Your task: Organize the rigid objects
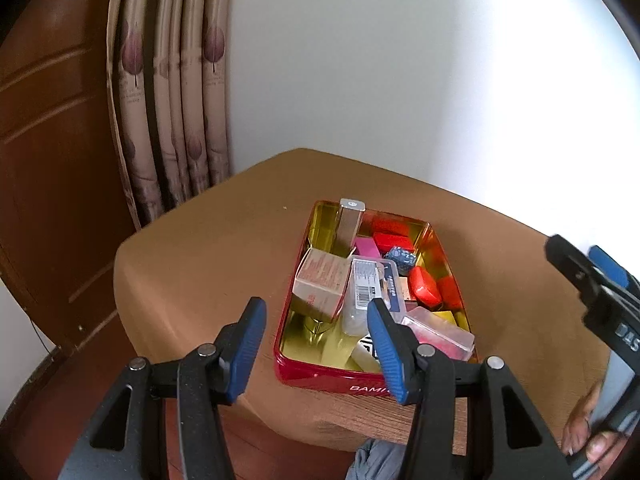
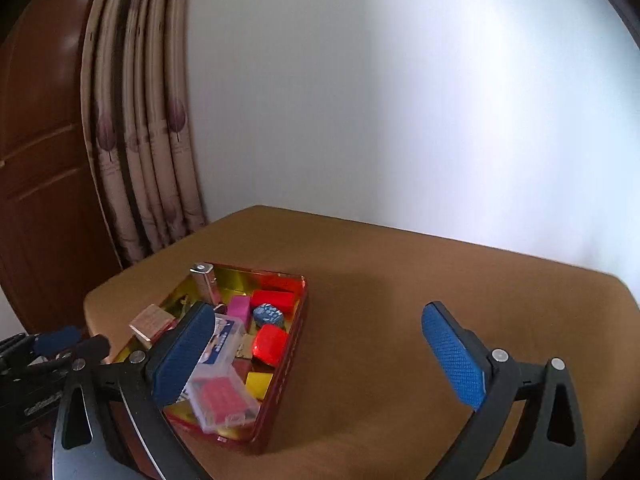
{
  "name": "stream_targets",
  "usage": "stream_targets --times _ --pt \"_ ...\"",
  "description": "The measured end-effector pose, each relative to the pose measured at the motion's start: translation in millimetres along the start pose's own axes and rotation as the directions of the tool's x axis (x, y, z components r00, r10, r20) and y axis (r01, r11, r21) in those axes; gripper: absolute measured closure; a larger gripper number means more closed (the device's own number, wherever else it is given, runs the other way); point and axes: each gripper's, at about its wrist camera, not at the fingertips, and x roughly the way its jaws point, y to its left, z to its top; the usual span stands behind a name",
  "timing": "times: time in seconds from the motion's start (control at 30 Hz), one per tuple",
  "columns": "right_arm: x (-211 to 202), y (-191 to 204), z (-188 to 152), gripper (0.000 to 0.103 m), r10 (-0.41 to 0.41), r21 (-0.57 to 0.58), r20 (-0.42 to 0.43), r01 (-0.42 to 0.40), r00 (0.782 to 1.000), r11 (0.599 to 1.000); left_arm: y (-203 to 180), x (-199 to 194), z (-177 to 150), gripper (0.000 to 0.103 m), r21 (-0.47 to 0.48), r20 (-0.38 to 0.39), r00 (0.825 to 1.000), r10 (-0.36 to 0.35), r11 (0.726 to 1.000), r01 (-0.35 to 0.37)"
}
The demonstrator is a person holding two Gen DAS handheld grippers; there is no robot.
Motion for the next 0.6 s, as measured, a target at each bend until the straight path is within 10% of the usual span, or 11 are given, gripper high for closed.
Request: stream_targets --times 0.6 --pt "-61 12 -3 0.0 -0.054 -0.01 0.075 0.054 0.996 0.998 -35 -51 -5 0.041 0.073 0.131 0.989 0.072 0.994 -0.082"
